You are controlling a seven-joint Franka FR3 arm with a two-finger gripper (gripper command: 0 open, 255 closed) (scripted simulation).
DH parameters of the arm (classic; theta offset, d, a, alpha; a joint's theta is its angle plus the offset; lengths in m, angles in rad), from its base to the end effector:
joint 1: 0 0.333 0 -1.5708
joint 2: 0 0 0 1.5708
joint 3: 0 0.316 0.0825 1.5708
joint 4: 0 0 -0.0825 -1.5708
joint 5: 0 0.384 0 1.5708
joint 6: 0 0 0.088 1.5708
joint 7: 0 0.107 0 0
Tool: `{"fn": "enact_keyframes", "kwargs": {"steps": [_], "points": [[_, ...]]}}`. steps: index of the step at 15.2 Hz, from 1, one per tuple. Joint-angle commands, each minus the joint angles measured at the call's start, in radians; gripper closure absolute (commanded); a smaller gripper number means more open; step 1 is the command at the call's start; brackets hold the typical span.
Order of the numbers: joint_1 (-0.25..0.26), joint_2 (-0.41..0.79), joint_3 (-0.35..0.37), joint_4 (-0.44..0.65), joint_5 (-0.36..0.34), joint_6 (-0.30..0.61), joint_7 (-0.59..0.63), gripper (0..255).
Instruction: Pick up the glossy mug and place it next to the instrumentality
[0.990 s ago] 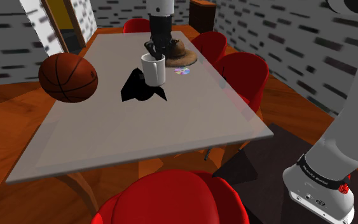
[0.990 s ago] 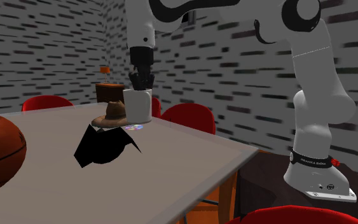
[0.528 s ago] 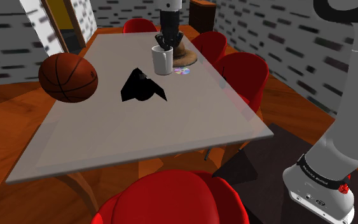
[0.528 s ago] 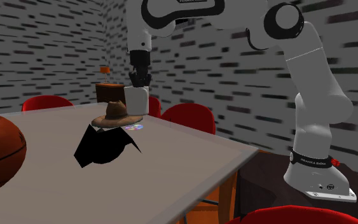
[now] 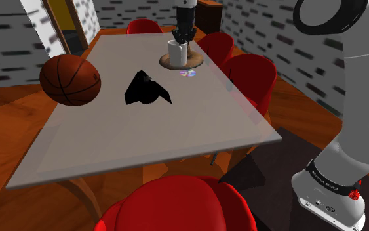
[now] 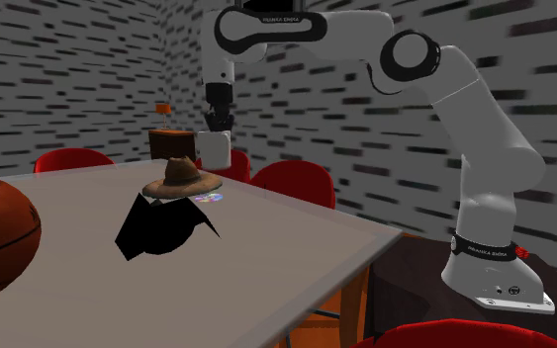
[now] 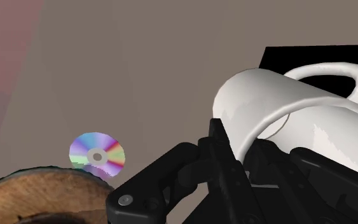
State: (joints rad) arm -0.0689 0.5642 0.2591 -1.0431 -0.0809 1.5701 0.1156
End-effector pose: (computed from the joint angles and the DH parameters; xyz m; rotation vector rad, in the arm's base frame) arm 0.7038 0.0721 0.5223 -3.0876 -0.0589 0.0451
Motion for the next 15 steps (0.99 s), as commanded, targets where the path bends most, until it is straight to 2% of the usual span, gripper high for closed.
{"fn": "enact_keyframes", "kwargs": {"steps": [1,2,8,15], "points": [[0.002,0.094,-0.012,0.158,-0.014,-0.064,-0.027,255],[0.002,0.113,-0.014,0.190,-0.016,-0.077,-0.034,255],[-0.017,0.070,-0.012,0.034,-0.009,0.035,-0.034,255],[-0.029,0.051,-0.012,-0.092,-0.007,0.141,-0.034,255]]}}
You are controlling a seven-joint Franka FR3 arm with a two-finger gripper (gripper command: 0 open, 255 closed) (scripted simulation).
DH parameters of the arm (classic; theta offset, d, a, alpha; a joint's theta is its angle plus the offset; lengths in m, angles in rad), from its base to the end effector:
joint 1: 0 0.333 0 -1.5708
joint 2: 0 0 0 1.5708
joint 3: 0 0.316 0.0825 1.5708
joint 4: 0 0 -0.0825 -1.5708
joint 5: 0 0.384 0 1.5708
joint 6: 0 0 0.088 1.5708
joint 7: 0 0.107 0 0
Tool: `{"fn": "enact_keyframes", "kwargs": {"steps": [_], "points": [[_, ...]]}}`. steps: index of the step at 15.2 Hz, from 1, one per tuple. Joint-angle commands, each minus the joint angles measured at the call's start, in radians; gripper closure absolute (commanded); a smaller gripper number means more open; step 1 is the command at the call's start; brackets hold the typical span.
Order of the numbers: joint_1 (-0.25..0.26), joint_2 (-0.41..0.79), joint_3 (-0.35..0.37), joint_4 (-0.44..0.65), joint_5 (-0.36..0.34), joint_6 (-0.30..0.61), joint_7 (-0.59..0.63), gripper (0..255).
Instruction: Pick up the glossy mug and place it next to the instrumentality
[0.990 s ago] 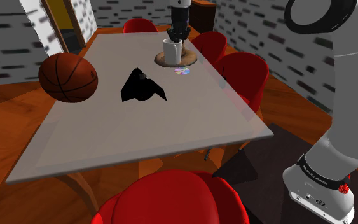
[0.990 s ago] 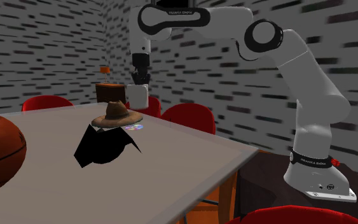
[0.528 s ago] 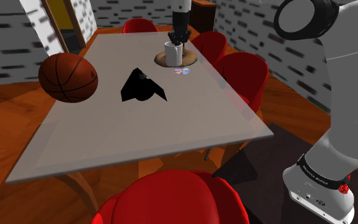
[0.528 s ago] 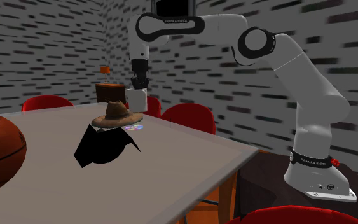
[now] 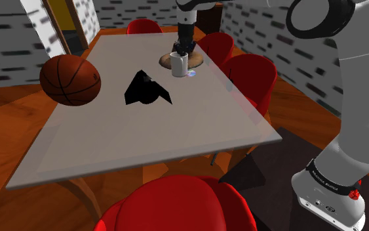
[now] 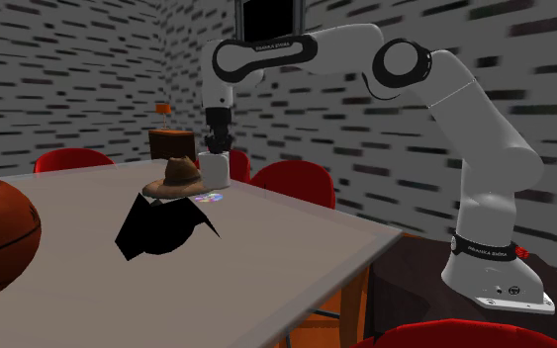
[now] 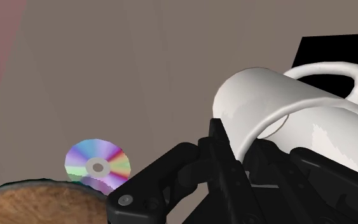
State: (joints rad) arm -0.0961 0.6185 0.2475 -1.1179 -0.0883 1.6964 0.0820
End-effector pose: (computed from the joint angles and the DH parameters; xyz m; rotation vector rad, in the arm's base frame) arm 0.7234 0.0510 0.4587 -3.0882 -0.0601 0.0457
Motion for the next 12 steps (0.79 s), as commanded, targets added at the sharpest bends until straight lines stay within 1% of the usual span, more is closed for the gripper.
{"fn": "enact_keyframes", "kwargs": {"steps": [1,12], "points": [[-0.003,-0.004,0.000,-0.032,0.001,0.029,-0.001,255],[-0.012,0.008,-0.003,-0.162,-0.003,0.170,0.000,255]]}}
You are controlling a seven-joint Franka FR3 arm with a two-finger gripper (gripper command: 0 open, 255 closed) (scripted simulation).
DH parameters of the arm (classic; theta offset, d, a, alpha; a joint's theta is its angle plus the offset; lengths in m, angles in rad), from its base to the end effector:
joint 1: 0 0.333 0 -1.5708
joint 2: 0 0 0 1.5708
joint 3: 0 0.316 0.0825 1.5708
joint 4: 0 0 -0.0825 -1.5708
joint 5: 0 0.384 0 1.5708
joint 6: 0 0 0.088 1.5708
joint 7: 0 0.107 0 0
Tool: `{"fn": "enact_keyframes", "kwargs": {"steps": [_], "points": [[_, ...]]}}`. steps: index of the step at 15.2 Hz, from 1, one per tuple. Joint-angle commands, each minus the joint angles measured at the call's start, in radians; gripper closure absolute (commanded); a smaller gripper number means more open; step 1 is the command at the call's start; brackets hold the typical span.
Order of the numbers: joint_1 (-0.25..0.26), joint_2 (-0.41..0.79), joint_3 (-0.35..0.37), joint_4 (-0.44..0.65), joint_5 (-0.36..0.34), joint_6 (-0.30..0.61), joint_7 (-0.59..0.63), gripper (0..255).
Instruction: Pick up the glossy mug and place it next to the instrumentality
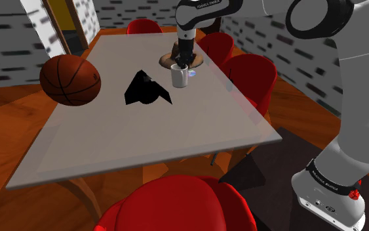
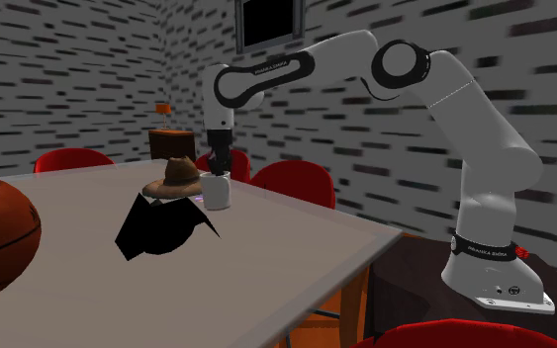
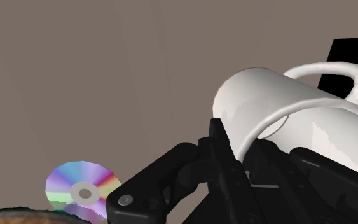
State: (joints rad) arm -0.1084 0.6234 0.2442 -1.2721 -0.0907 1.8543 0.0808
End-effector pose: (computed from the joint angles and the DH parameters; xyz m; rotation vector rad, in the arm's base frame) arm 0.7229 0.0500 0.3955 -3.0881 -0.0599 0.0458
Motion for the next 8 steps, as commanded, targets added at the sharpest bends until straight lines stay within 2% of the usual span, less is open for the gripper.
{"fn": "enact_keyframes", "kwargs": {"steps": [1,8], "points": [[0.000,0.005,-0.001,-0.018,-0.001,0.024,0.001,255],[-0.001,0.022,-0.003,-0.058,-0.005,0.080,0.002,255]]}}
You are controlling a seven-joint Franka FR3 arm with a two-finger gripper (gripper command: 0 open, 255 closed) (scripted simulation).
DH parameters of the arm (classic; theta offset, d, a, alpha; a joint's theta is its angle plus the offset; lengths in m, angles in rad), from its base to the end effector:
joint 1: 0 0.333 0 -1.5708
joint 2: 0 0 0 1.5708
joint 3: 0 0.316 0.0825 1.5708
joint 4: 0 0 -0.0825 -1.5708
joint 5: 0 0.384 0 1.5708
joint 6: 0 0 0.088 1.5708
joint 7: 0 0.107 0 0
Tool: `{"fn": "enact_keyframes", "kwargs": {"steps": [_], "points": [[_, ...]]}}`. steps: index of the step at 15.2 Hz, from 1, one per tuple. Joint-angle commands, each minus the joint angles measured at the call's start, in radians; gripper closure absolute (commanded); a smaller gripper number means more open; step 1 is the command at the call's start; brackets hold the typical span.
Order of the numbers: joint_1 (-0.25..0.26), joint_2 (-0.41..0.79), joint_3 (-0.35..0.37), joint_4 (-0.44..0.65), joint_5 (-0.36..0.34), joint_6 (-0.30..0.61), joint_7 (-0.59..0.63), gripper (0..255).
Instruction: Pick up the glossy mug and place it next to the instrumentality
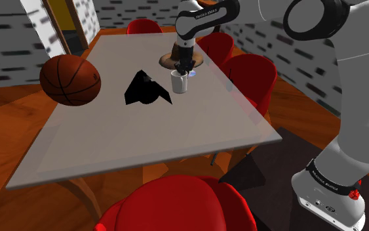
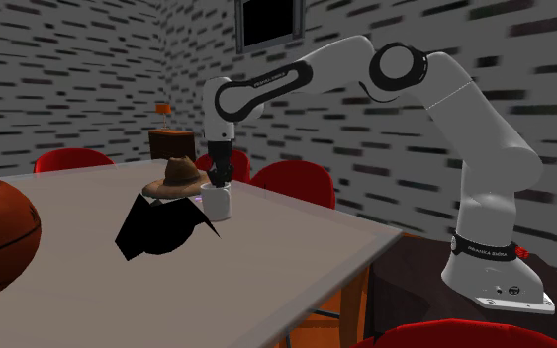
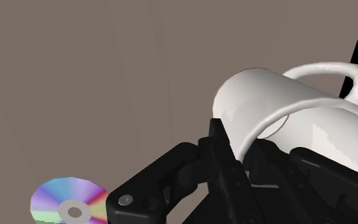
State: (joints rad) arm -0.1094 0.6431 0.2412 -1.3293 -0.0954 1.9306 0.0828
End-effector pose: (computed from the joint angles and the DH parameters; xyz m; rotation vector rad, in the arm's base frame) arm 0.7227 0.0508 0.3609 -3.0881 -0.0601 0.0458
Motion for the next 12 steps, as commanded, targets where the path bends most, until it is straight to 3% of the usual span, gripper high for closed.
{"fn": "enact_keyframes", "kwargs": {"steps": [1,5,6,12], "points": [[0.000,0.002,0.000,0.000,0.000,0.003,0.000,255],[0.000,0.002,0.000,0.000,0.000,0.003,0.000,255],[0.000,0.002,0.000,0.000,0.000,0.003,0.000,0],[0.000,-0.006,0.001,0.021,0.002,-0.026,-0.002,0]]}}
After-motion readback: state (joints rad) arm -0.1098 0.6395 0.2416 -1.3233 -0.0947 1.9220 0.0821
